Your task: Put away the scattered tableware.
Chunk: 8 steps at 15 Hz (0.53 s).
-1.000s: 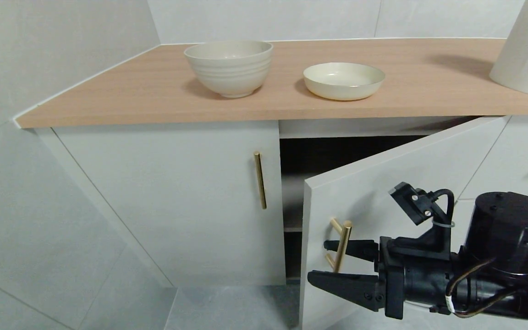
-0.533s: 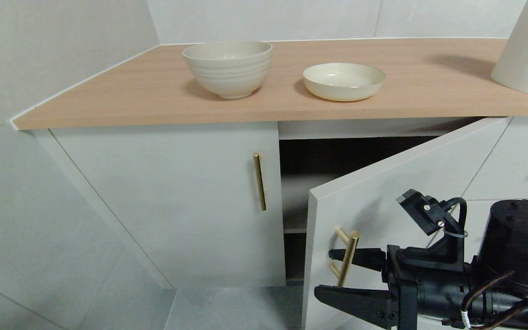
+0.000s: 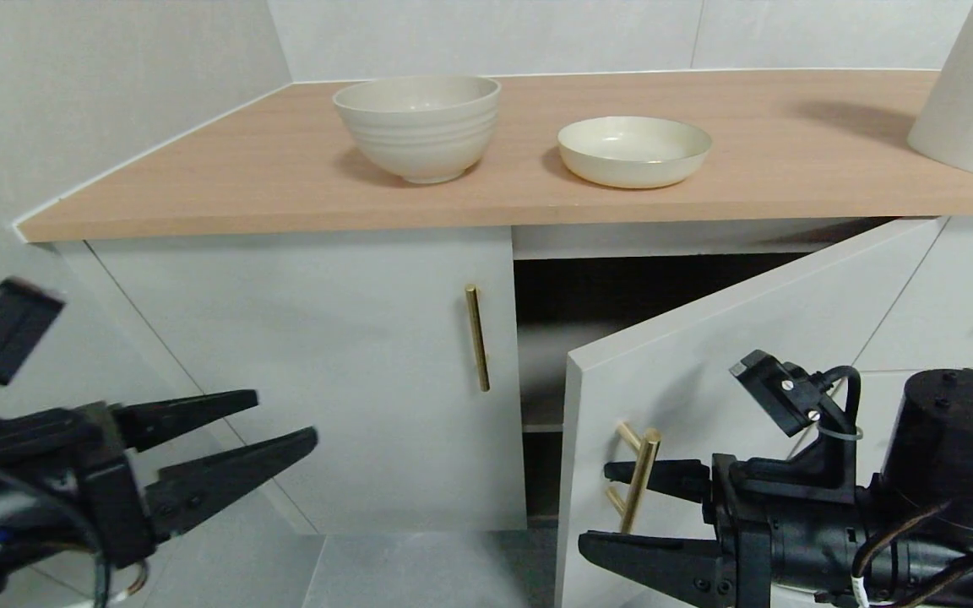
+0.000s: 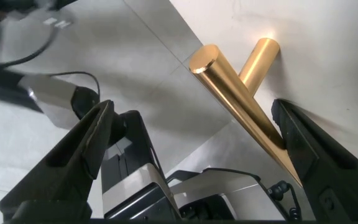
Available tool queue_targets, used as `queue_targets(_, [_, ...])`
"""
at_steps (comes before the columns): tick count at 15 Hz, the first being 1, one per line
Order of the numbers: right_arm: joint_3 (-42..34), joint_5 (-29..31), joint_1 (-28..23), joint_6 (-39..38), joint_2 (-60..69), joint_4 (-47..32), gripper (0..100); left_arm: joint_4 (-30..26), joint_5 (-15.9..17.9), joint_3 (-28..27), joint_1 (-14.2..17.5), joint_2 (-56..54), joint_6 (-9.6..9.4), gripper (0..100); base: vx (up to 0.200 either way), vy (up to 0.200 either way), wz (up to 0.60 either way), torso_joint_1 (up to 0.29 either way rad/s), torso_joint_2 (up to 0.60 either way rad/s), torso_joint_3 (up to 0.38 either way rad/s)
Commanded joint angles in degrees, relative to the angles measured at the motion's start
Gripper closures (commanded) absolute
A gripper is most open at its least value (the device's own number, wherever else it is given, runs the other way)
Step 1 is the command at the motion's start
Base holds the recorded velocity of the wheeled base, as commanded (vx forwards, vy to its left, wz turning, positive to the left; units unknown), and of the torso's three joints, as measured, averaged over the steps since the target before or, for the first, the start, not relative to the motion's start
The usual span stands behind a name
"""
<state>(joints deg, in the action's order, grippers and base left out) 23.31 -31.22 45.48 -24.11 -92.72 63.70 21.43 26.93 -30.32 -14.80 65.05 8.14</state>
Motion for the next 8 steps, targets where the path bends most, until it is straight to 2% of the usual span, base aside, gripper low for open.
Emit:
queue_targets(1, [-0.02,0.11,-0.04,0.03,-0.18,0.02,0,10.74,0.23,-1.06,-8.05,17.66,1.79,0,0.000,0.000,0.00,0.000,0.00,0.000])
queue_targets(2, [-0.02,0.11,-0.04,0.03,-0.18,0.02,0,10.74,0.23,-1.06,-8.05,17.66,1.79,0,0.000,0.000,0.00,0.000,0.00,0.000])
queue_targets(3, [-0.11,0.11,-0.04,0.12,-0.09,0.02,0,17.68,-1.79,-0.88,-11.48,23.46,2.23,0,0.000,0.000,0.00,0.000,0.00,0.000])
queue_targets(4, [-0.11,0.11,-0.04,0.03,-0.09,0.02,0,20.14,-3.64,-1.06,-12.62,26.45,2.32,100,0.000,0.000,0.00,0.000,0.00,0.000])
queue_targets(6, [-0.19,0.11,0.04,0.12,-0.35,0.02,0,26.65,-6.36,-1.15,-13.77,30.93,2.32,100,0.000,0.000,0.00,0.000,0.00,0.000])
queue_targets(7, [-0.19,0.11,-0.04,0.12,-0.53,0.02,0,31.92,-6.63,-0.97,-13.85,32.69,2.49,100,0.000,0.000,0.00,0.000,0.00,0.000])
queue_targets(8, [-0.28,0.11,0.04,0.12,-0.53,0.02,0,35.96,-6.63,-0.80,-14.20,33.56,3.90,100,0.000,0.000,0.00,0.000,0.00,0.000])
